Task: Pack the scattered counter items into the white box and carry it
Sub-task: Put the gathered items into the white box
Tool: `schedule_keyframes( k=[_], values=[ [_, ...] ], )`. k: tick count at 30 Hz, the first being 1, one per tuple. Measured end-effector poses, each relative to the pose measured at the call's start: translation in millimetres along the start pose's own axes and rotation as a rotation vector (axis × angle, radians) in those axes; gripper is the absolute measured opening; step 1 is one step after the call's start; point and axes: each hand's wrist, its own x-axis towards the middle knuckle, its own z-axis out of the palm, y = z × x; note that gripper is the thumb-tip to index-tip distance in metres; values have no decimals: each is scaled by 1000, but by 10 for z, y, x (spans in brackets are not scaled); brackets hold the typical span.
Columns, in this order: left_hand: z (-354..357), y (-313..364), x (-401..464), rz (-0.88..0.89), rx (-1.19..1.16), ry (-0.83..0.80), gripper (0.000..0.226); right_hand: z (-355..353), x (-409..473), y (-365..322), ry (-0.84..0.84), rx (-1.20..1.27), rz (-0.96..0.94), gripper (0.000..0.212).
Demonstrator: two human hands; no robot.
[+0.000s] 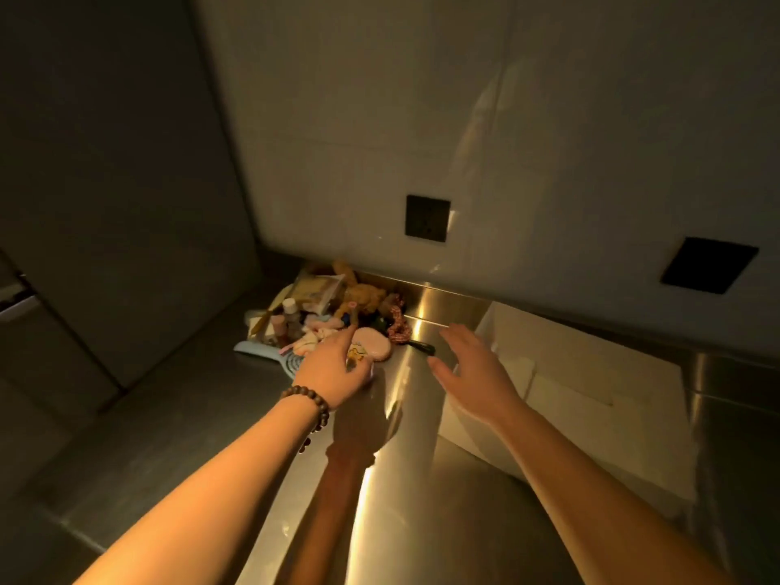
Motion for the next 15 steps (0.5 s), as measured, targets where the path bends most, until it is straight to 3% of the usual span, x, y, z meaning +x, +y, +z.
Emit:
schedule_keyframes(
  k=[7, 15],
  values=[
    [-240, -703, -19, -94, 45, -33, 73, 659, 317, -477, -84, 19, -13, 55],
    [-266, -1463, 225, 22, 11, -109, 69, 1657, 592, -672, -118, 77, 248, 65]
  ],
)
